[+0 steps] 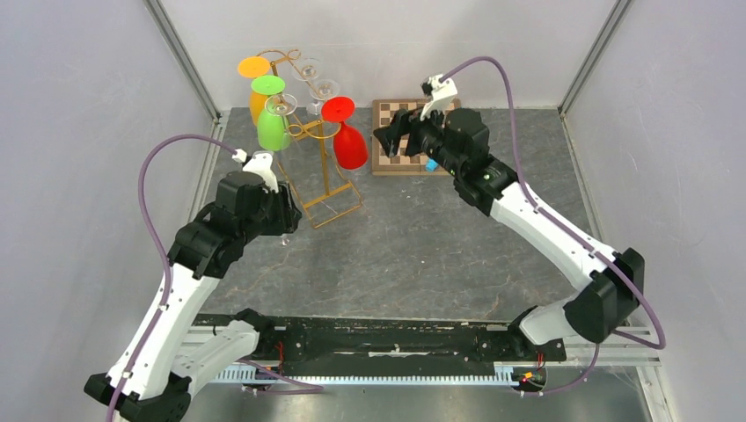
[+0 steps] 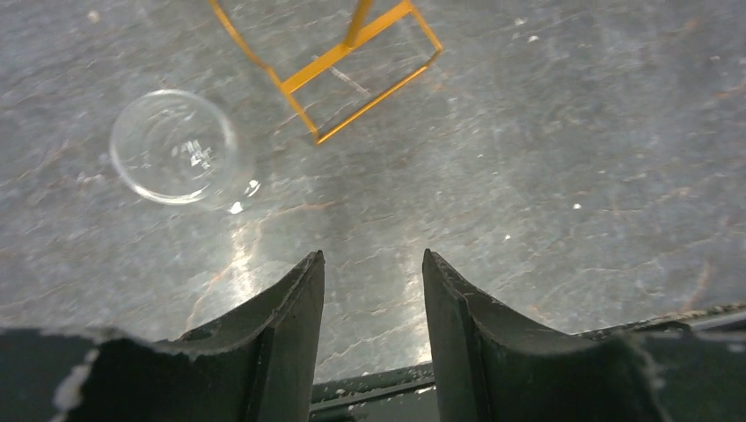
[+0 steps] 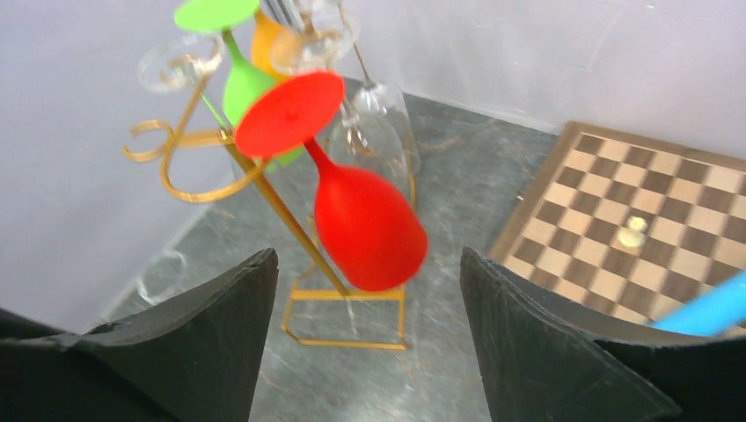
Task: Take the wine glass off the wine glass rack
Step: Pick up the wine glass from the wine rack.
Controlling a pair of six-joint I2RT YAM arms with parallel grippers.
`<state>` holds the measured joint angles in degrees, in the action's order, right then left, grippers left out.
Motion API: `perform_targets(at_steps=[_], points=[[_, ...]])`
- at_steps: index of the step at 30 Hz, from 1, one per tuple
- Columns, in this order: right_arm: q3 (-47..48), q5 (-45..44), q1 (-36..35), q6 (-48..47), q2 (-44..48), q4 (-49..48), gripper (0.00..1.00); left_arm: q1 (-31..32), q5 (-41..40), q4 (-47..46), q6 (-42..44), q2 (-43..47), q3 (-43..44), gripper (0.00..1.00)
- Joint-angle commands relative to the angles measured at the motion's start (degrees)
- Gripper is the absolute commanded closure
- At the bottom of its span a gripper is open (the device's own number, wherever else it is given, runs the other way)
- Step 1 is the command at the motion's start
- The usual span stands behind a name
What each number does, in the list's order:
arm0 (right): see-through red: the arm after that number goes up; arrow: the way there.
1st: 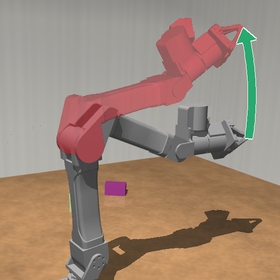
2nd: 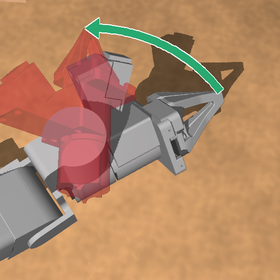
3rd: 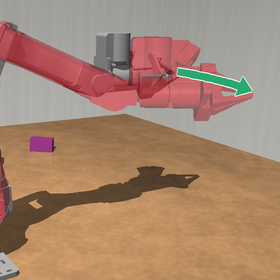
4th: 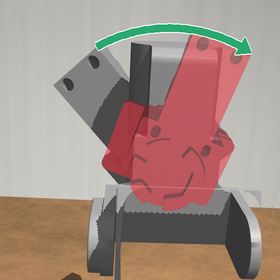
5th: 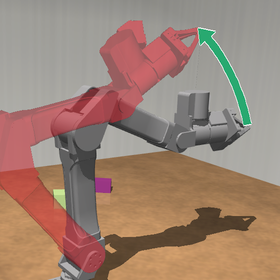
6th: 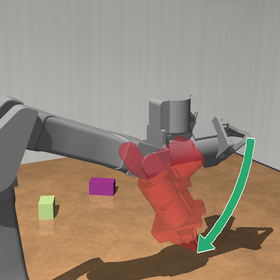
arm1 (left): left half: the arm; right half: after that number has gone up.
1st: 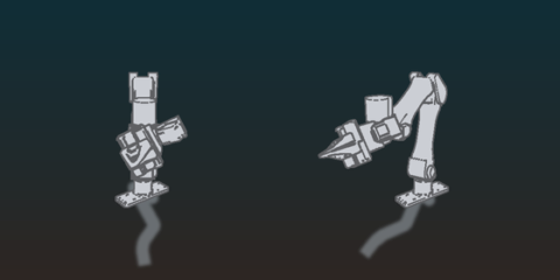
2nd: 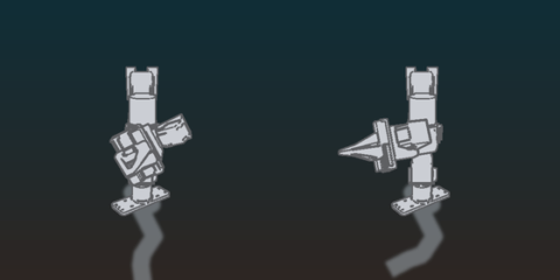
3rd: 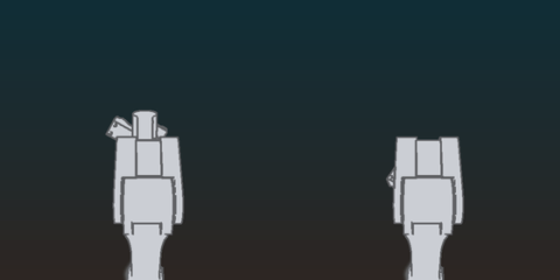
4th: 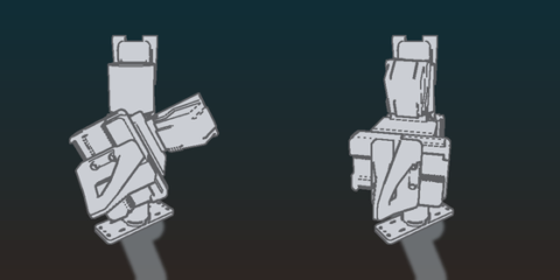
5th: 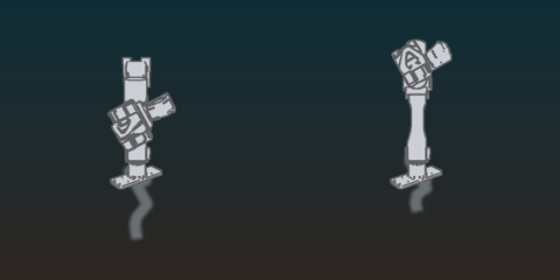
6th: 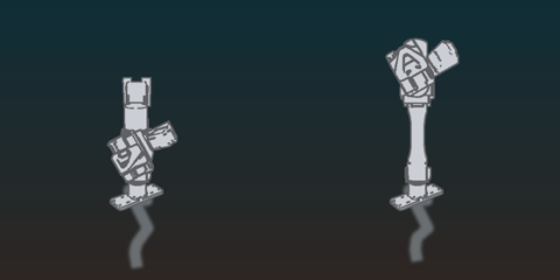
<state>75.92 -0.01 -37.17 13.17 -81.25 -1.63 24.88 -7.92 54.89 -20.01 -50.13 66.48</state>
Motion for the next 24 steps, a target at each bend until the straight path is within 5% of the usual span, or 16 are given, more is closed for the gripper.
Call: perform_targets(at_steps=[1,12,24], points=[[7.60,8.00,2.96,11.73,-4.30,-4.63,0.23,0.25,9.38,-9.54,2.91,2.46,-2.54,0.48],[17.95,14.14,5.77,26.75,-16.36,-7.44,0.31,0.30,19.76,-22.79,0.50,6.60,-12.59,0.48],[21.86,18.33,6.04,35.53,-23.39,-12.76,0.45,0.16,17.33,-22.01,1.47,7.85,-14.55,0.50]])
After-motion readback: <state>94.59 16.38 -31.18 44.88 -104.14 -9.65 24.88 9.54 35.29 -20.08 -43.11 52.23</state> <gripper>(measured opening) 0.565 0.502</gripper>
